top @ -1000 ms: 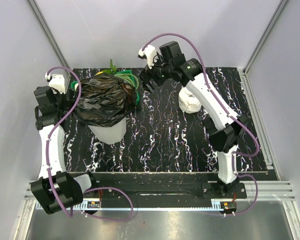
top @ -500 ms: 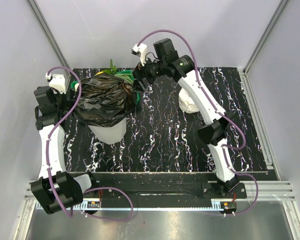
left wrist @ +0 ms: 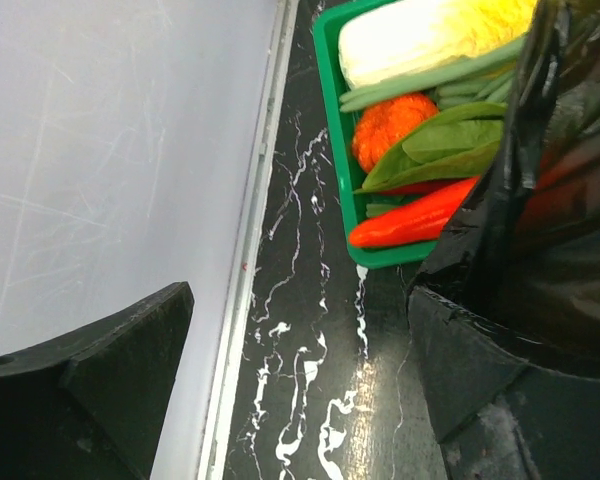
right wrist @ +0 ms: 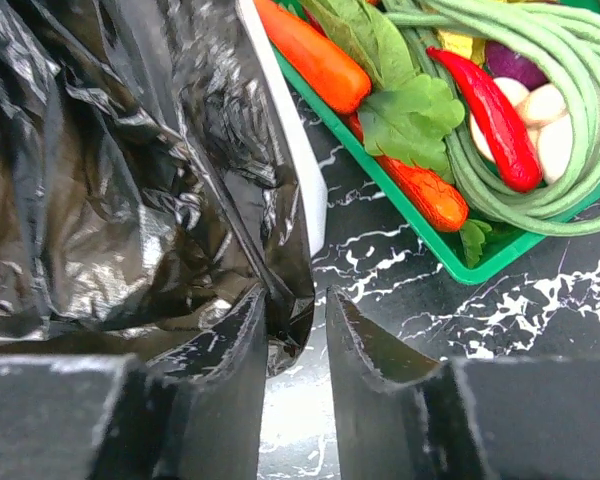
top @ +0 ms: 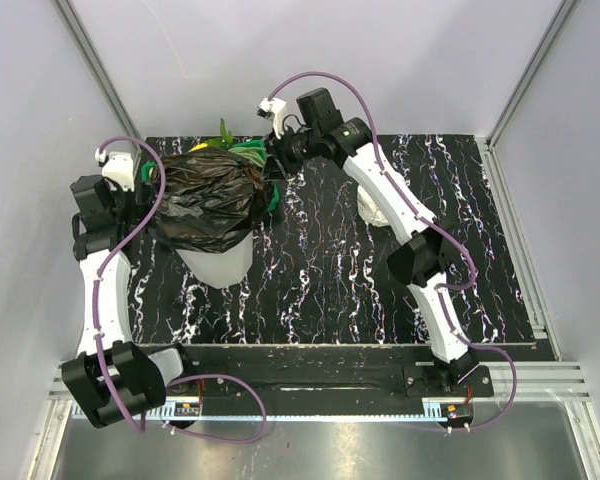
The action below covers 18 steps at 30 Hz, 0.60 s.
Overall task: Put the trash bags into the trash bin
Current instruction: Place the trash bag in the trash bin.
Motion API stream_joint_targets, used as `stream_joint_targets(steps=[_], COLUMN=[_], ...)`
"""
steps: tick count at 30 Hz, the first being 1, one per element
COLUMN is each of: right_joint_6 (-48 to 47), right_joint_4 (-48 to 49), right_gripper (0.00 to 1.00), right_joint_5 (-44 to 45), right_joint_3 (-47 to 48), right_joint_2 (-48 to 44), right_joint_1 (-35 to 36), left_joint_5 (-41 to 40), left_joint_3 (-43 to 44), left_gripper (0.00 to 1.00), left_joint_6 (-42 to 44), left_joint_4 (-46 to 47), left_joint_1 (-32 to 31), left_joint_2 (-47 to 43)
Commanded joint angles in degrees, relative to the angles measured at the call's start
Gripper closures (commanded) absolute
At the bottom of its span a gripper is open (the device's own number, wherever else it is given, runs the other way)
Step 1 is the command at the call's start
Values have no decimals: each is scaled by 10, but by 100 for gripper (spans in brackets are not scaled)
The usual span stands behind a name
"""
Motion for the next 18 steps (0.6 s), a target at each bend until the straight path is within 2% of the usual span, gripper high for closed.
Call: stream_joint_targets(steps=[1,3,5,8,9,12,18], right_joint_6=[8,9,8,10,12,18,23], right_joint_4=[21,22,22,28,32,49,79], right_gripper=[75,85,87,89,89,90,91], right_joint_5=[-22,-14,-5,3,5,10,12], right_joint_3=[-11,-23,-33,-54,-62,-96,-154], right_joint_2=[2,-1,-3,-8,-10,-17,-27], right_joint_1=[-2,-2,-1,-1,-1,0,10], left_joint_5=[2,0,-2,-7,-10,-14,-10], left_joint_3=[-24,-32,-40,-53,-56,-70,-92], left_gripper=[13,23,40,78,86,98,98], left_joint_6=[20,24,28,32,33,37,39], left_joint_4=[16,18,17,20,21,23,28], left_joint_1=[2,2,2,2,2,3,3], left_joint_2=[-16,-19,-26,-35,-38,-45,-54])
